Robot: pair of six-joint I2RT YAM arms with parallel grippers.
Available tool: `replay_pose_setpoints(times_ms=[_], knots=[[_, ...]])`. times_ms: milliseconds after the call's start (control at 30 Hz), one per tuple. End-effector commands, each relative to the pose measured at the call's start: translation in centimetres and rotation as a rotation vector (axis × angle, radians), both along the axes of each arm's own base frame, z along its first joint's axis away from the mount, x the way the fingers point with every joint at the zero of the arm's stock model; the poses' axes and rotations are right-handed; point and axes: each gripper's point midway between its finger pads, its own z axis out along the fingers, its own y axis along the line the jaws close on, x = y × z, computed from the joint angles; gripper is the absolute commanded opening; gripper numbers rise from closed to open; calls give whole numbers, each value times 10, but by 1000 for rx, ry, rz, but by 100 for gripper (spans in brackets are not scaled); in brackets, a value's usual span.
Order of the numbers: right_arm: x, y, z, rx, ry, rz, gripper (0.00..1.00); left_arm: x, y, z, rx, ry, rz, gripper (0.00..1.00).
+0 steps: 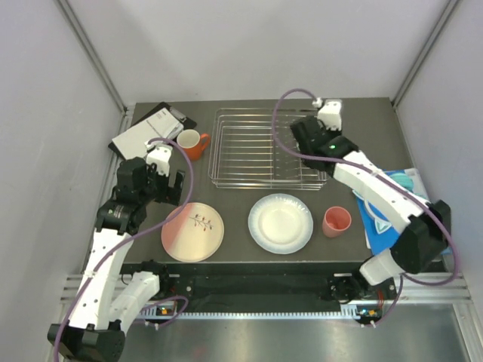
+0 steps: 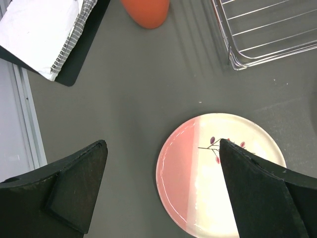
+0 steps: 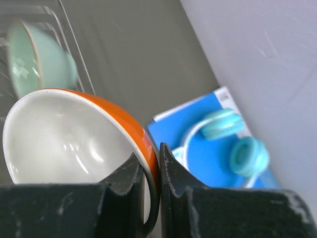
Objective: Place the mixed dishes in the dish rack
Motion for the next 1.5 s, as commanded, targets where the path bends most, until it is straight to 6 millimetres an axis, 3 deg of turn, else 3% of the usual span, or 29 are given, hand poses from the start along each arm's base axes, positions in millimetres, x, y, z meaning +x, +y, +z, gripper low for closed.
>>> replay_pose_setpoints(times_ms=[0, 400, 533, 1100, 1200, 1267, 1333, 1367, 1467], knots=[[-16, -17, 10, -272, 53, -106, 0, 7, 1, 36, -11, -110, 12, 99], [-1, 20, -17, -435, 122, -79, 0, 1, 6, 43, 4, -135, 21, 99], [7, 31, -36, -468, 159, -67, 0, 2, 6, 45, 16, -135, 14, 99], [23, 47, -88, -526, 252, -57, 0, -4, 8, 44, 35, -137, 7, 99], [22, 47, -90, -513, 257, -51, 16, -4, 9, 42, 41, -132, 6, 99], [21, 48, -94, -496, 260, -44, 37, -4, 9, 39, 45, -128, 2, 99], [22, 49, -94, -474, 259, -33, 44, -5, 9, 35, 51, -124, 2, 99], [21, 51, -94, -462, 265, -23, 53, -3, 9, 36, 52, -135, 1, 99], [20, 51, -88, -426, 257, -17, 70, 2, 14, 30, 75, -134, 23, 99]])
